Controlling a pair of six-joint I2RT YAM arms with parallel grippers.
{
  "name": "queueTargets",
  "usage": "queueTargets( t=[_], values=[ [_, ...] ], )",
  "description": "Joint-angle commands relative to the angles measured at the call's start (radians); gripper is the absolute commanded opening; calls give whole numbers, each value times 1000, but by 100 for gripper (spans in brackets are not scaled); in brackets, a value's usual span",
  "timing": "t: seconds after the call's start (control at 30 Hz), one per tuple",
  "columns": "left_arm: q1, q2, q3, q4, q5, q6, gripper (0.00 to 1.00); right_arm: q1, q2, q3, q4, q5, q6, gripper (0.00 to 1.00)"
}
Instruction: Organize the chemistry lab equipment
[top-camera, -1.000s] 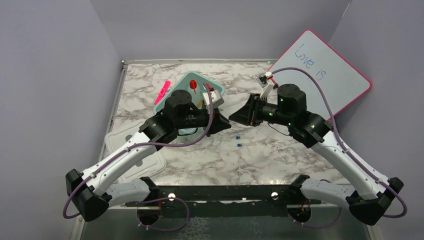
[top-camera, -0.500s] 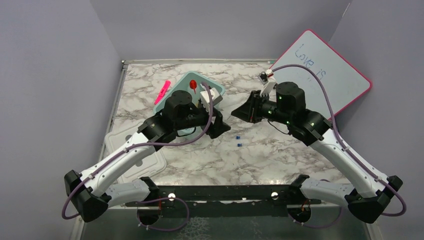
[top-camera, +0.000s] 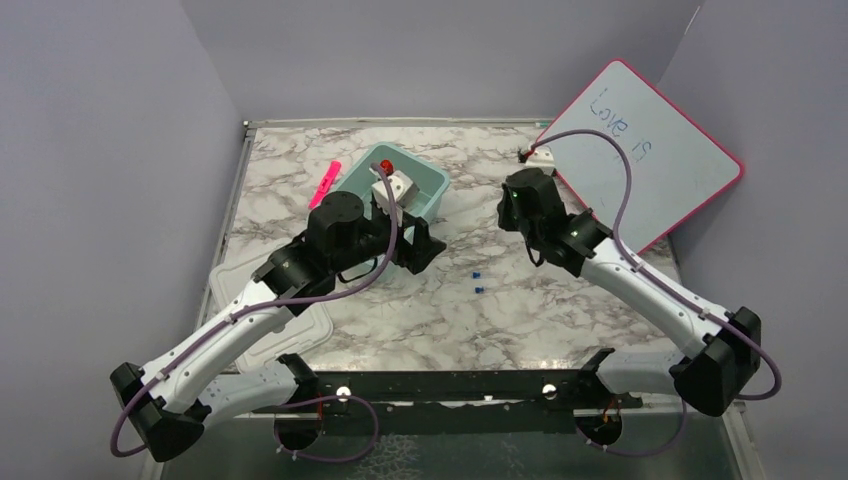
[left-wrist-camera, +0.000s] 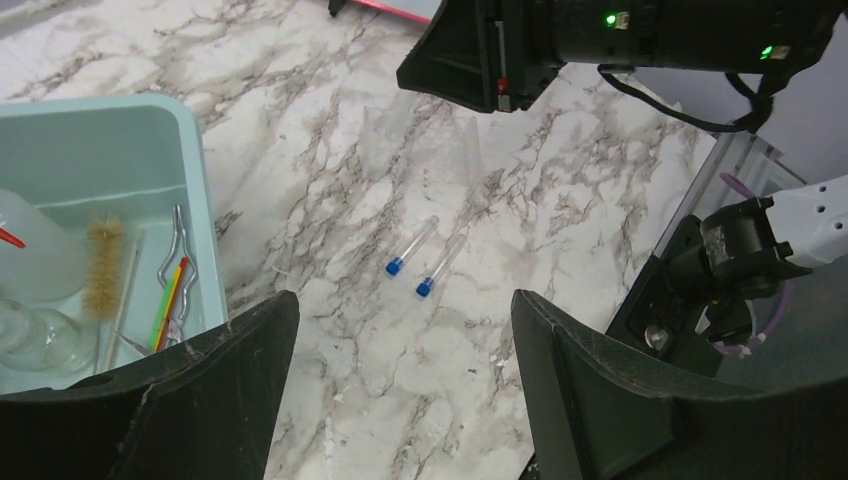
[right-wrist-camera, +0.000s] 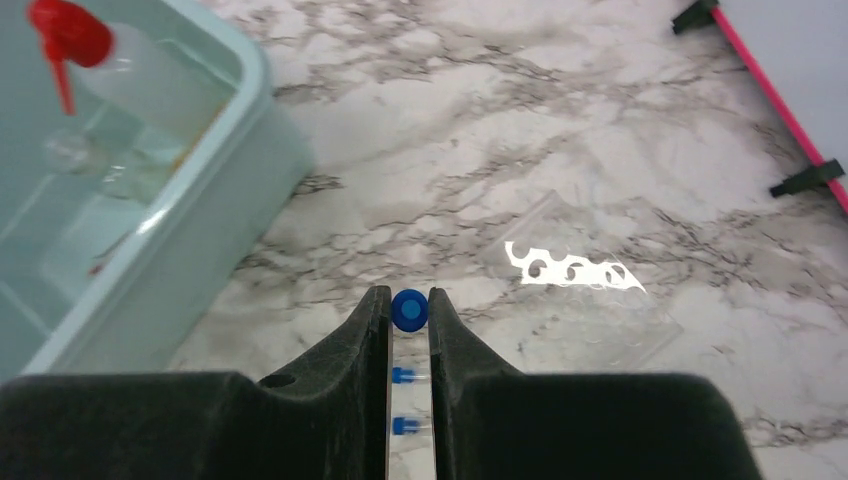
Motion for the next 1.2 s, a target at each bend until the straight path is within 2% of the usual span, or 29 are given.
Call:
queueTargets(
  t=[0.0, 0.27, 0.53, 0.8, 1.17],
  values=[
    [-1, -2, -33, 35, 33, -34, 80, -18, 48, -88, 131, 230, -6, 16],
    [-1, -19, -100, 59, 26, -48, 80, -88, 122, -228, 295, 192, 65, 16],
    [-1, -68, -166, 108, 24, -41, 80, -114, 192, -269, 389, 130, 96, 15],
    [-1, -70, -172, 113, 32, -37, 80, -118, 221, -267, 381, 93, 99, 15],
    [-1, -62, -174, 105, 12, -36, 80, -121, 255, -239, 328, 145, 103, 15]
  ],
)
